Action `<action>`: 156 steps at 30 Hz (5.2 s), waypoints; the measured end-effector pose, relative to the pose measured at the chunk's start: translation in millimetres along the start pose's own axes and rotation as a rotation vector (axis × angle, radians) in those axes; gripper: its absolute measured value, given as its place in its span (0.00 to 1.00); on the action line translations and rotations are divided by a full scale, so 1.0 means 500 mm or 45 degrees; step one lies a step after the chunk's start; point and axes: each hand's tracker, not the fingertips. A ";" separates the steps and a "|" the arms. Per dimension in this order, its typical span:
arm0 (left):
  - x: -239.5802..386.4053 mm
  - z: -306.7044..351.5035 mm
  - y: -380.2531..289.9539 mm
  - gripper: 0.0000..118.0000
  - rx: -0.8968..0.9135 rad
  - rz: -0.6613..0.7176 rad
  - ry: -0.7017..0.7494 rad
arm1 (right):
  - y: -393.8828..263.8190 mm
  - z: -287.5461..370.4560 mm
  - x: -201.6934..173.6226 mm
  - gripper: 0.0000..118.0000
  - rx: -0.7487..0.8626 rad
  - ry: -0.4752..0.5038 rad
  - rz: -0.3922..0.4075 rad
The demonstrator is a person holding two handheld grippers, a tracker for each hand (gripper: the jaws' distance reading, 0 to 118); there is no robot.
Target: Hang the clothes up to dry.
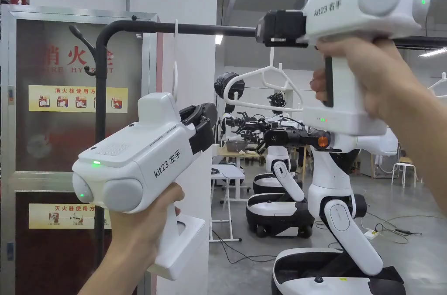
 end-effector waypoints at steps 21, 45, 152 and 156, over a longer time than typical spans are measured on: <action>-0.005 0.020 -0.049 0.00 -0.147 -0.078 -0.083 | -0.011 -0.249 0.001 0.95 -0.549 -0.287 0.081; -0.034 0.032 -0.084 0.00 -0.200 -0.038 -0.090 | -0.053 -0.266 0.051 0.08 -0.564 -0.212 0.099; 0.006 1.226 0.111 0.00 -0.523 -0.278 1.691 | -0.936 0.004 -1.241 0.08 -0.297 2.858 0.298; 0.003 1.230 0.111 0.00 -0.559 -0.259 1.671 | -0.955 0.004 -1.244 0.08 -0.321 2.872 0.278</action>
